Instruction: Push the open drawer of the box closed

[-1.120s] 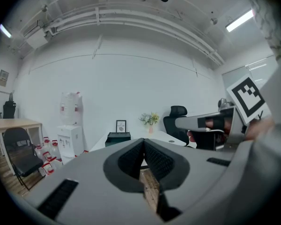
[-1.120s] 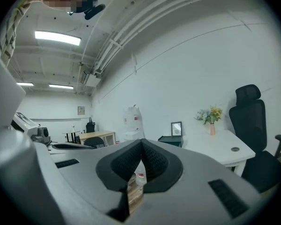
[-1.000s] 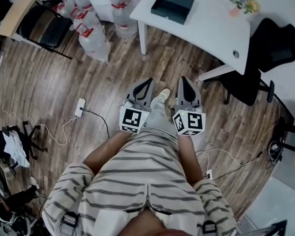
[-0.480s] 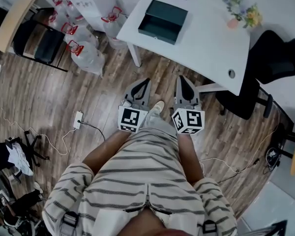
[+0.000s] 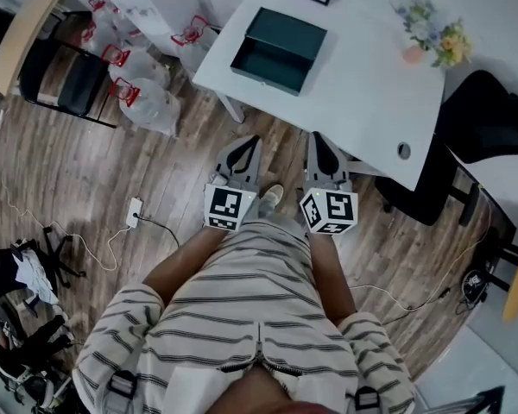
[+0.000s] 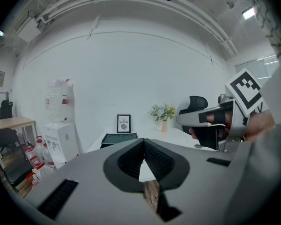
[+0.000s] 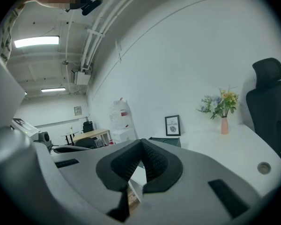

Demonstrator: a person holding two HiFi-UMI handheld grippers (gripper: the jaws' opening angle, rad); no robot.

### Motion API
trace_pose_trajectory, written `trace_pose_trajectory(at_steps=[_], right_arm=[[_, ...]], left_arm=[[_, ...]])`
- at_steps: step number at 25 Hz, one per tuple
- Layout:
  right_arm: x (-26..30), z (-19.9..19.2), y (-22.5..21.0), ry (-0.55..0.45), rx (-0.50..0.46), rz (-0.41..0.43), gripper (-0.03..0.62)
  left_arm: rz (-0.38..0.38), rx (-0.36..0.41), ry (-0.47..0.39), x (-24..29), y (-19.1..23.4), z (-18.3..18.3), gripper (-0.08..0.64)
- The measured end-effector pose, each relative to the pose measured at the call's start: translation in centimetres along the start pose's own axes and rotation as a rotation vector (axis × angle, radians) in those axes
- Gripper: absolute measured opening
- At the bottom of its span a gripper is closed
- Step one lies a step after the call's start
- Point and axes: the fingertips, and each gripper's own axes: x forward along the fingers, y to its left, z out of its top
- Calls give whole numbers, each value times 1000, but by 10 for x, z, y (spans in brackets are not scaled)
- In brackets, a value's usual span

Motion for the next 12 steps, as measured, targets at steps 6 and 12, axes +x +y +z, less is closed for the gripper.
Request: trace_pose_trajectory(at_steps=[6, 12], right_arm=[[20, -8, -11, 32, 13, 0, 9], [54, -10, -23, 74, 11, -17, 9]], left_arm=[[8, -11, 26, 24, 12, -7, -2], [-1, -25, 51, 58, 37, -11, -2]])
